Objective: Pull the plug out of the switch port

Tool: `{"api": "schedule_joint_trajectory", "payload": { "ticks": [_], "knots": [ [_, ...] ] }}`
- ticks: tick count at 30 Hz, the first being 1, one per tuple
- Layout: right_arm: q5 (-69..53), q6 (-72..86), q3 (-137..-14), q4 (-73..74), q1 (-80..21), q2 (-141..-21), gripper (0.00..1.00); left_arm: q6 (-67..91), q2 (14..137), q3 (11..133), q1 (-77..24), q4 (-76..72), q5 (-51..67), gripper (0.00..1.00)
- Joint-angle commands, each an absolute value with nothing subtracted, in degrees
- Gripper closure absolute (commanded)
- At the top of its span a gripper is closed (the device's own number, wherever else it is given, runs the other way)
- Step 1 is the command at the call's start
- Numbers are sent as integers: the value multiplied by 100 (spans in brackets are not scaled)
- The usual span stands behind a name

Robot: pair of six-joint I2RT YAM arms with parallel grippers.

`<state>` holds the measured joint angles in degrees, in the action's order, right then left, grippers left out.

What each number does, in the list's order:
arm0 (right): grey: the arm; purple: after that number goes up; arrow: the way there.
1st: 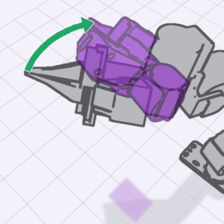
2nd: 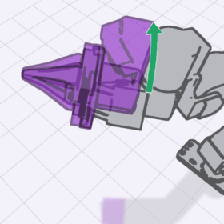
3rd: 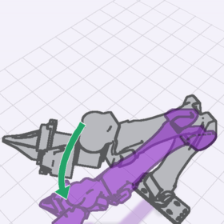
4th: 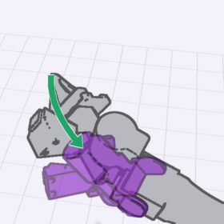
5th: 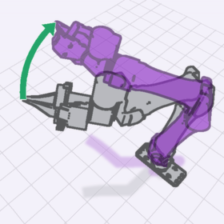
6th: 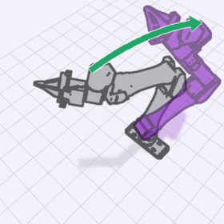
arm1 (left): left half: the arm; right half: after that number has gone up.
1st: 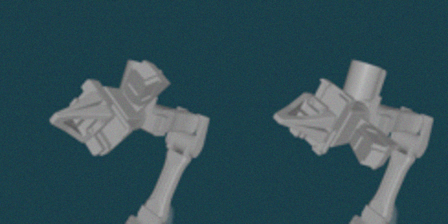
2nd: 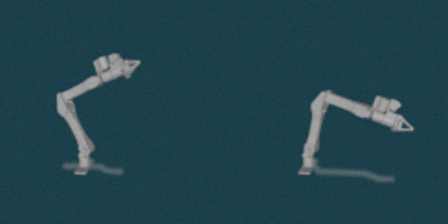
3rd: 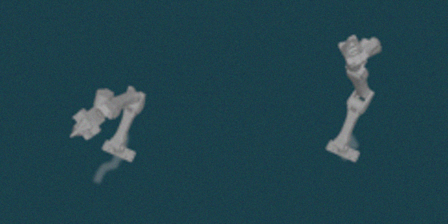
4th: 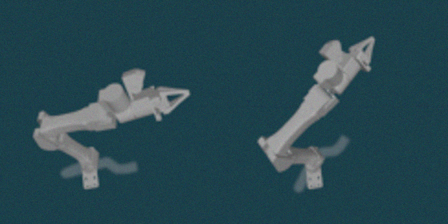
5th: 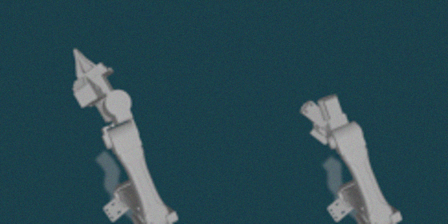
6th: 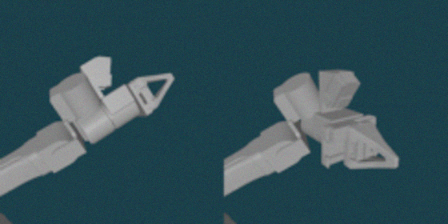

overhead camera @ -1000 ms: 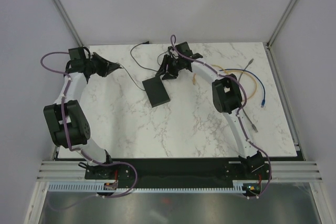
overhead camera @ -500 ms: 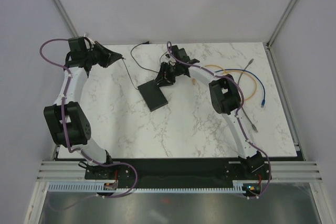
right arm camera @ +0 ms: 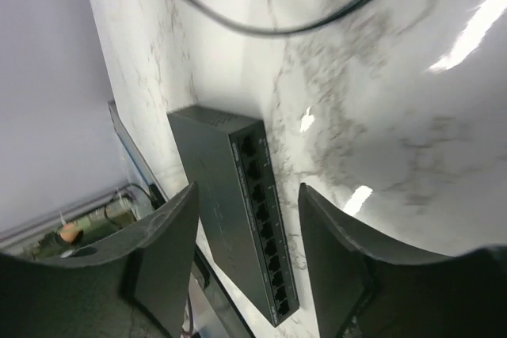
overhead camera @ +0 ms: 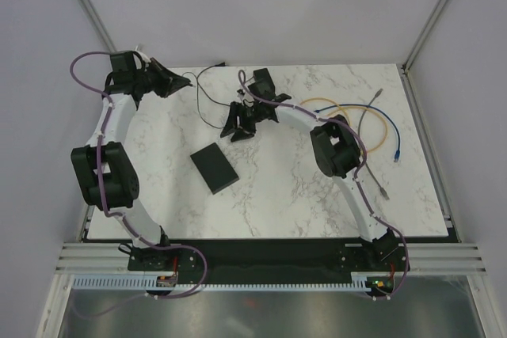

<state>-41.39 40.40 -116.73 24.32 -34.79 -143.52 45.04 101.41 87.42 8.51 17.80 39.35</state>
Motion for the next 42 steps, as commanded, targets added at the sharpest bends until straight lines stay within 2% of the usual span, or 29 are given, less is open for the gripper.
{"api": "schedule_joint_trajectory", "payload": {
  "ticks": [1,4,5,6,7,8,9,17,24,31,35,38,42],
  "knots": [
    [-3700,4226,-12233,2242,-3015,-13913,37,4184,9791,8412,651,1714,4349,98],
    [-4095,5235,-11991,1401,-2971,-13983,29,4280,9616,7964,510,1425,4622,98],
    [-4244,6343,-11710,902,-2988,-13957,26,4341,9563,7719,475,1172,4762,98],
    [-4376,6929,-11359,-522,-2997,-13835,23,4403,9484,7621,405,1065,4790,98],
    [-4342,7587,-10686,-1215,-3014,-13756,17,4412,9396,7559,387,1003,4816,98],
    [-4281,8037,-10444,-2187,-3015,-13677,2,4403,9361,7472,361,932,4843,98],
    [-4237,8590,-10311,-2406,-3023,-13667,2,4369,9326,7462,334,923,4878,98],
    [-3921,9930,-10758,-3013,-3243,-13773,2,4113,9070,7252,185,914,5019,98],
    [-3367,11029,-9766,-4086,-3252,-13263,2,4113,8983,7128,132,914,5019,98],
    [-3805,9512,-10107,-2919,-3164,-13192,2,4113,9018,7224,123,914,5019,98],
    [-4060,7958,-10773,-1290,-3164,-13358,2,4113,9044,7207,123,914,5019,98],
    [-4105,6718,-11530,-336,-3225,-13544,7,4113,9088,7198,123,914,5019,98],
    [-3999,5855,-11830,-9,-3322,-13588,14,4043,9114,7172,88,993,5554,98]
  ]
}}
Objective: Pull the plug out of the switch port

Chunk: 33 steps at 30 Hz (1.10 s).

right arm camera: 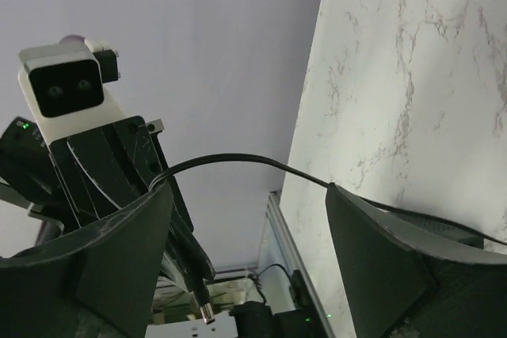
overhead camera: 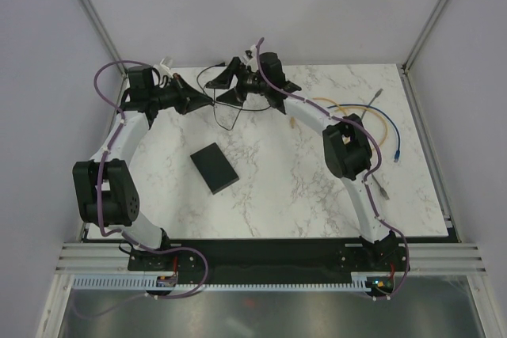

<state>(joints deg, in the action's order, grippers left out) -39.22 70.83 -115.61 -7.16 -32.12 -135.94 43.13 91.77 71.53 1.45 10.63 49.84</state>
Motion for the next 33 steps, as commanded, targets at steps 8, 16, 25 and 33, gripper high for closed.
{"api": "schedule_joint_trajectory", "payload": {
  "ticks": [8,16,25,33],
  "knots": [
    [-3657,4924,-12129,825,-3393,-13781,29,4096,9026,7137,62,984,5678,98],
    [-3665,4773,-12217,975,-3358,-13729,85,4104,8903,6961,62,984,5678,95],
    [-2647,4396,-11927,2098,-2525,-12799,100,3428,8859,7154,62,1933,5045,53],
    [-1662,3876,-11944,3075,-1346,-12033,100,3033,8693,7014,62,2408,4641,55]
  ]
}}
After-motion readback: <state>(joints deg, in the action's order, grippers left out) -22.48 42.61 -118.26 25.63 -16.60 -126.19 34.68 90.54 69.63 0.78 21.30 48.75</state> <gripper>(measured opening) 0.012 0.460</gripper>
